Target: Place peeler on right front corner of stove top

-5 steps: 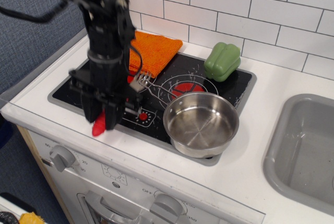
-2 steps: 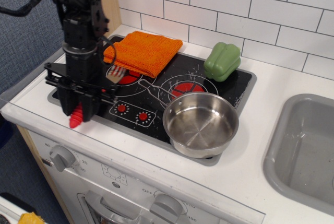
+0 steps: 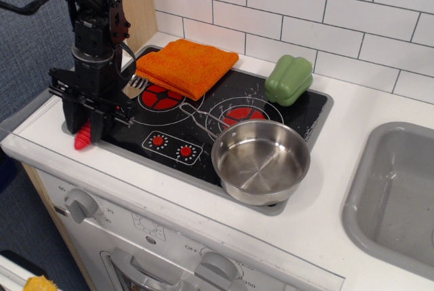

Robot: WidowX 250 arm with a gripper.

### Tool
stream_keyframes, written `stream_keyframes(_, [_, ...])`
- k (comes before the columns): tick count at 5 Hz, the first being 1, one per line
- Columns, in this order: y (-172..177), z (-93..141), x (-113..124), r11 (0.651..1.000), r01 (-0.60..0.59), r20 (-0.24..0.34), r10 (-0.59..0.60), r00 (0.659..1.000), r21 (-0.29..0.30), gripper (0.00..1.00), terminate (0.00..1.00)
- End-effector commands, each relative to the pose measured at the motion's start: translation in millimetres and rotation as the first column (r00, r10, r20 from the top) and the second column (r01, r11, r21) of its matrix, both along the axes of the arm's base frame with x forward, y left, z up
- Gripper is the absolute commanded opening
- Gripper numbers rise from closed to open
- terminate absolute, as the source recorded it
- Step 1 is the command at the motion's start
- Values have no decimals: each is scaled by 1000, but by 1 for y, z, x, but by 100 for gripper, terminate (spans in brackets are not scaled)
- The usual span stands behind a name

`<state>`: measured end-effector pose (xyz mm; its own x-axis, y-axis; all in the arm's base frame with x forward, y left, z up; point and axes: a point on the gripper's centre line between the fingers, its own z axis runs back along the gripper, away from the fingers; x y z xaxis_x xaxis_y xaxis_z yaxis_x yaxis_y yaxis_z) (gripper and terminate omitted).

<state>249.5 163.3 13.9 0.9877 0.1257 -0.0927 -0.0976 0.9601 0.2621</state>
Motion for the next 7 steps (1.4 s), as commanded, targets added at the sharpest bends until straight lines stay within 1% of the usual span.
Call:
stream_keyframes(1, [-1,15,1,997,66,41,-67,997,25,100,0])
stream_keyframes(2, [-3,23,-3,998,55,87,-53,995,-15,100,0])
stream_keyframes(3, [-8,34,-6,996,61,133,-51,990,-71,100,0])
stream_keyframes(4, [-16,41,-4,993,104,138,-95,986,-61,100,0])
stream_keyframes(5, [-20,37,0,991,118,109,-111,988,-60,100,0])
stream_keyframes(6, [-20,37,0,991,118,109,-111,988,-60,100,0])
stream_keyframes(7, [-20,37,0,991,118,109,-111,988,-60,100,100])
